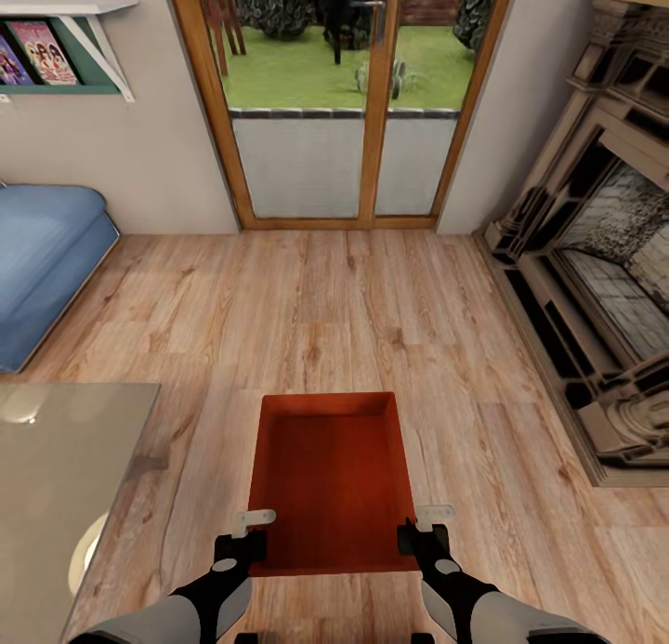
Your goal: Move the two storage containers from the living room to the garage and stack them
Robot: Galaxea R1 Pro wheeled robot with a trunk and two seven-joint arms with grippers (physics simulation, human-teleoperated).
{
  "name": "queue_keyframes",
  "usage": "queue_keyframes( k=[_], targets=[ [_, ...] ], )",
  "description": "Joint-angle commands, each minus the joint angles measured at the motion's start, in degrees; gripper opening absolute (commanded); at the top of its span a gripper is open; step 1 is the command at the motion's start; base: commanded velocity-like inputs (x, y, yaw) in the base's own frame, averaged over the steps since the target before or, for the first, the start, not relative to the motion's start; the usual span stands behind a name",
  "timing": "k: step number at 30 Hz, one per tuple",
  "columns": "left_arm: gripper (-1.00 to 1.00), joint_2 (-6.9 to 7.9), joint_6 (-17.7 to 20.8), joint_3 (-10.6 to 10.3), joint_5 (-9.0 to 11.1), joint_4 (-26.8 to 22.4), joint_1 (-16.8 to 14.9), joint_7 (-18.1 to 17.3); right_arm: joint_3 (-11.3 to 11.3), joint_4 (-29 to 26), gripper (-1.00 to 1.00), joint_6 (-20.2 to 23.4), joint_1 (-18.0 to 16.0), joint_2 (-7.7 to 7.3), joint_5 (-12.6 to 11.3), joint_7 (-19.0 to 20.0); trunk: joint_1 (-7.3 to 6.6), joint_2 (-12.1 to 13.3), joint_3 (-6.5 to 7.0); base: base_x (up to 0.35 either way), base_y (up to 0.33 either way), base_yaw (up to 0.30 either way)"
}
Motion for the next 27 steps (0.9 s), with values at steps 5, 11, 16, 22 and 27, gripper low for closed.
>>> queue_keyframes(
  k=[5, 11, 16, 22, 27],
  targets=[
    [-1.00, -0.03, -0.1, 0.3, 0.1, 0.0, -0.1, 0.4, -1.0, 0.1, -1.00, -0.1, -0.1, 0.23, 0.6, 0.0, -1.09, 2.0, 0.86, 0.000, 0.000, 0.000],
    [-1.00, -0.03, -0.1, 0.3, 0.1, 0.0, 0.0, 0.4, -0.9, 0.1, -1.00, -0.1, -0.1, 0.23, 0.6, 0.0, -1.75, 3.2, 1.40, 0.000, 0.000, 0.000],
    [-1.00, -0.04, -0.1, 0.3, 0.2, 0.1, 0.0, 0.4, -1.0, 0.1, -1.00, -0.1, -0.1, 0.31, 0.6, 0.0, -1.75, 3.2, 1.40, 0.000, 0.000, 0.000],
    [-1.00, -0.03, -0.1, 0.3, 0.2, 0.1, 0.0, 0.4, -1.0, 0.1, -1.00, 0.0, -0.1, 0.40, 0.5, -0.1, -1.75, 3.2, 1.54, 0.000, 0.000, -0.029],
    [-1.00, -0.03, -0.1, 0.3, 0.2, 0.1, 0.0, 0.4, -1.1, 0.1, -1.00, -0.1, -0.1, 0.34, 0.5, -0.1, -1.75, 3.2, 1.90, 0.000, 0.000, -0.122]
  ],
)
